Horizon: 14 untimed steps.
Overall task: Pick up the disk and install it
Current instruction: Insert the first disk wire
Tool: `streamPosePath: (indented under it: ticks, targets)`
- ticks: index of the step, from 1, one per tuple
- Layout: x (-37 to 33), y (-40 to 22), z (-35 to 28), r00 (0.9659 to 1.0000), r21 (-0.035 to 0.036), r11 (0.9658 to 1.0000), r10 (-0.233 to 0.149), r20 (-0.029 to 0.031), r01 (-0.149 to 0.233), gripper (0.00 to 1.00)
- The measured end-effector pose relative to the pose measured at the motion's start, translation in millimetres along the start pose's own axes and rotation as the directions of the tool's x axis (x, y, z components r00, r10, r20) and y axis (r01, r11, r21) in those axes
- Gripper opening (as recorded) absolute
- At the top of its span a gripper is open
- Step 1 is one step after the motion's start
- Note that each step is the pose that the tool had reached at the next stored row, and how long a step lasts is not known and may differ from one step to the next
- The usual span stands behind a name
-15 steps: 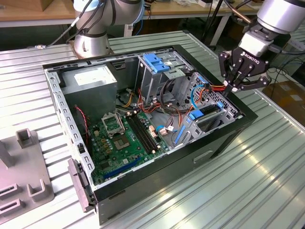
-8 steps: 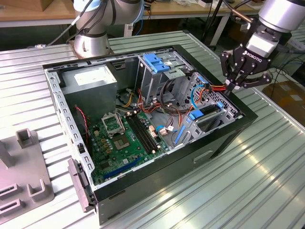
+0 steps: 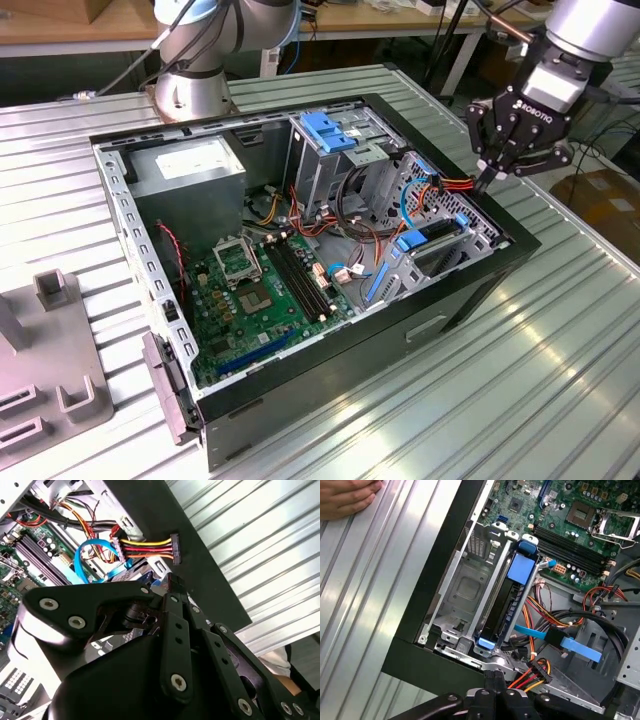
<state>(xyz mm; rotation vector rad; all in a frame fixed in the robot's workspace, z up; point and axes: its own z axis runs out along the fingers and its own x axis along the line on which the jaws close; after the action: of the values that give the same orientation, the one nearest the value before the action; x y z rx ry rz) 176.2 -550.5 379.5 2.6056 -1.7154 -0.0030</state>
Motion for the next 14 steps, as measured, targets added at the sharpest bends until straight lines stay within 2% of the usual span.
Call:
streamPosePath:
  ticks: [4, 5, 6, 7, 8, 13, 14]
  targets:
    - [-0.5, -6.0, -0.2, 0.9998, 0.0002, 0.9998, -0.02, -0.0005, 0.02, 0.1]
    - [-0.5, -7.6, -0.1, 0.9997, 0.0003, 0.9997, -0.026, -0.0005, 0.026, 0.11]
    - [-0.5, -8.6, -0.2, 0.9996, 0.0003, 0.9996, -0.03, -0.0006, 0.03, 0.17]
    - [-0.6, -9.2, -0.2, 0.9995, 0.0003, 0.9995, -0.032, -0.0007, 0.032, 0.17]
    - [-0.5, -9.6, -0.2, 0.9993, 0.0004, 0.9993, -0.036, -0.0008, 0.036, 0.24]
    - [-0.5, -9.8, -0.2, 0.9993, 0.0004, 0.9993, -0.037, -0.0008, 0.037, 0.24]
    - [-0.5, -9.8, -0.2, 0.9993, 0.0004, 0.9993, -0.037, -0.0008, 0.037, 0.31]
